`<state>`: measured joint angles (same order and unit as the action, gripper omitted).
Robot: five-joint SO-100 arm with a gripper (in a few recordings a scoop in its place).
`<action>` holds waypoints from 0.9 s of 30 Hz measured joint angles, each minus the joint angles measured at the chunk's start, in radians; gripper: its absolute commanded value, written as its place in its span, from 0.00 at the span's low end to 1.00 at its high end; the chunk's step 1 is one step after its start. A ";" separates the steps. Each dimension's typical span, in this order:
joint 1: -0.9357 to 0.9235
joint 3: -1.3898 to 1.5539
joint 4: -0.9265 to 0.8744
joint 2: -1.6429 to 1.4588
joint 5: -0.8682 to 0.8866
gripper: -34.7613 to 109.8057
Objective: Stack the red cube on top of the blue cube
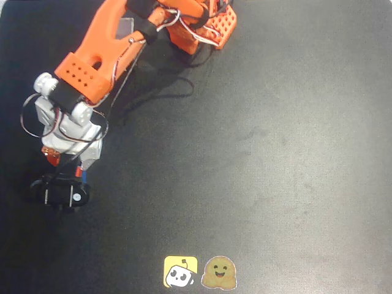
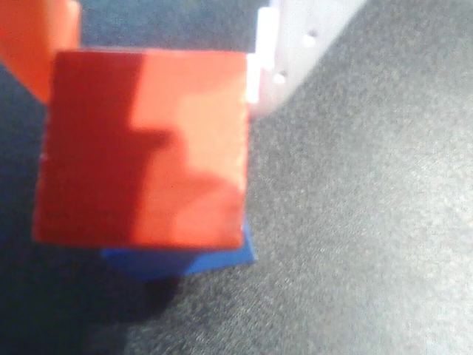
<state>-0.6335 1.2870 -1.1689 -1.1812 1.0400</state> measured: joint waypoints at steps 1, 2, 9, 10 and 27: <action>0.000 0.000 0.000 0.000 0.000 0.26; 0.000 0.000 0.000 0.000 0.000 0.27; 0.000 0.000 -0.006 0.000 0.006 0.34; 0.000 0.000 -0.009 0.000 0.006 0.34; 0.000 0.000 -0.018 0.000 0.012 0.41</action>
<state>-0.6335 1.2870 -1.1873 -1.1812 1.0523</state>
